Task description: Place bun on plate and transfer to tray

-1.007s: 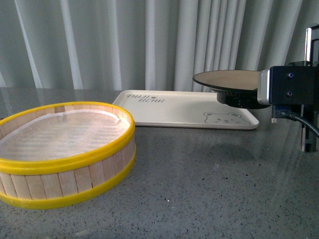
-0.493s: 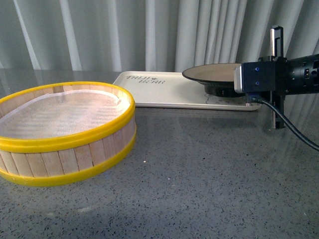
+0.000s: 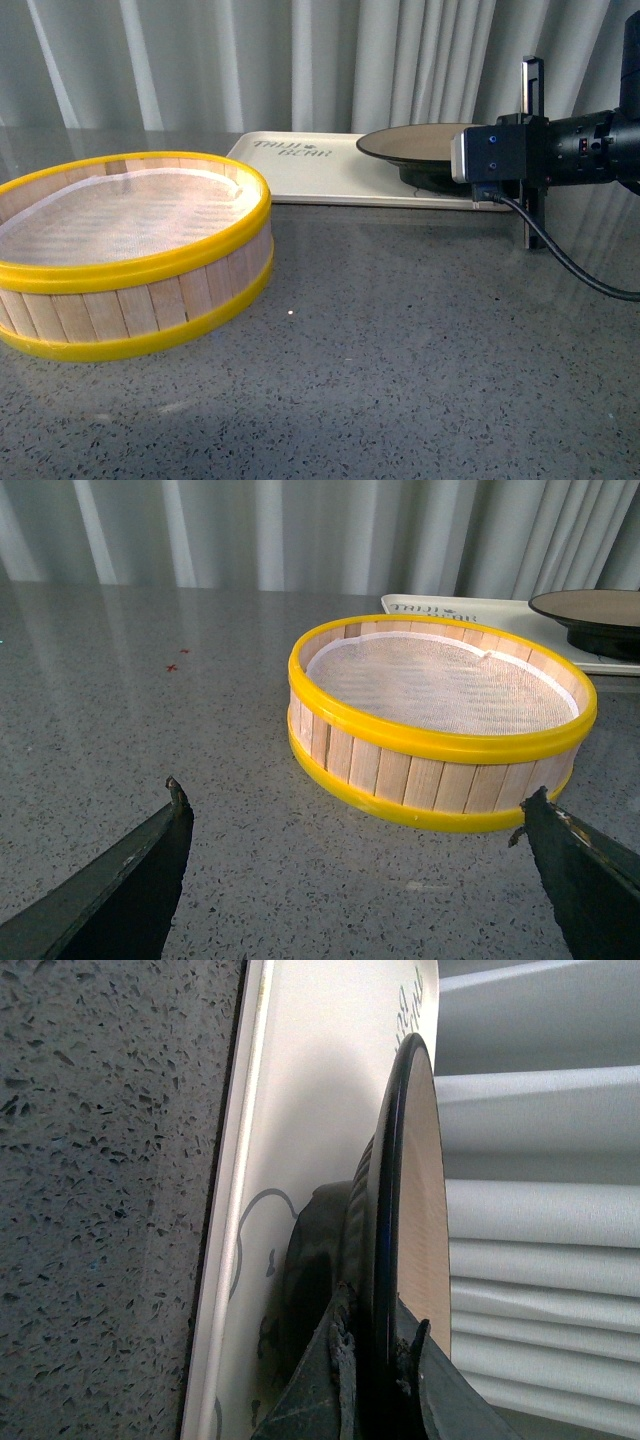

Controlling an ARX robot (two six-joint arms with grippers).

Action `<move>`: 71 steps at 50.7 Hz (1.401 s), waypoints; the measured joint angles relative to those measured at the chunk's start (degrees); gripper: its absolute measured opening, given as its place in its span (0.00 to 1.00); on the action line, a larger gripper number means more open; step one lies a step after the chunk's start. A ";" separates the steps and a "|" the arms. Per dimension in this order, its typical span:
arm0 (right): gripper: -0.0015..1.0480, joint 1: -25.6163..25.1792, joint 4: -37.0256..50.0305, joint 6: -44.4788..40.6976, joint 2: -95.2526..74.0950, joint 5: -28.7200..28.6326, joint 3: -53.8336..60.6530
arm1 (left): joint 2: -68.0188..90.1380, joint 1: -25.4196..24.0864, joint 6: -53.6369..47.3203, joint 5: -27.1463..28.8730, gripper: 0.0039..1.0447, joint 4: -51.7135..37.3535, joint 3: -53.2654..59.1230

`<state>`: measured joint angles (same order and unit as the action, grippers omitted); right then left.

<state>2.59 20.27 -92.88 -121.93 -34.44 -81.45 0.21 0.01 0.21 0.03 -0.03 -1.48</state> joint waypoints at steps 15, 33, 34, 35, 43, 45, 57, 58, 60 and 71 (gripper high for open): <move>0.03 0.83 1.40 2.05 -1.86 0.48 -1.55 | 0.00 0.00 0.00 -0.02 0.94 0.00 0.00; 0.44 1.25 2.10 2.69 -0.02 0.79 1.68 | 0.00 0.00 0.00 0.00 0.94 0.00 0.00; 0.47 1.27 2.21 2.75 0.33 0.72 2.23 | 0.00 0.00 0.00 -0.02 0.94 0.00 0.00; 0.49 1.29 2.34 2.82 0.48 0.70 2.49 | 0.00 0.00 0.00 0.00 0.94 0.00 0.00; 0.72 1.99 5.38 5.07 4.61 0.48 7.89 | 0.00 0.00 0.00 0.00 0.94 0.00 0.00; 0.77 2.25 6.10 5.99 6.03 0.48 9.44 | 0.00 0.00 0.00 0.00 0.94 0.00 0.00; 0.91 5.88 21.84 18.40 22.64 10.10 24.50 | 0.00 0.00 0.00 0.00 0.94 0.00 0.00; 0.92 6.34 23.45 19.96 24.57 11.89 25.99 | 0.00 0.00 0.00 0.00 0.94 0.00 0.00; 0.92 6.97 24.61 23.47 27.74 16.55 28.24 | 0.00 0.00 0.00 -0.02 0.94 0.00 0.00; 0.92 8.07 20.20 46.16 42.23 26.86 35.01 | -0.02 0.00 0.00 -0.04 0.94 0.00 0.00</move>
<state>10.66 40.47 -46.72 -79.70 -7.57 -46.44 0.19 0.01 0.21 -0.01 -0.03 -1.48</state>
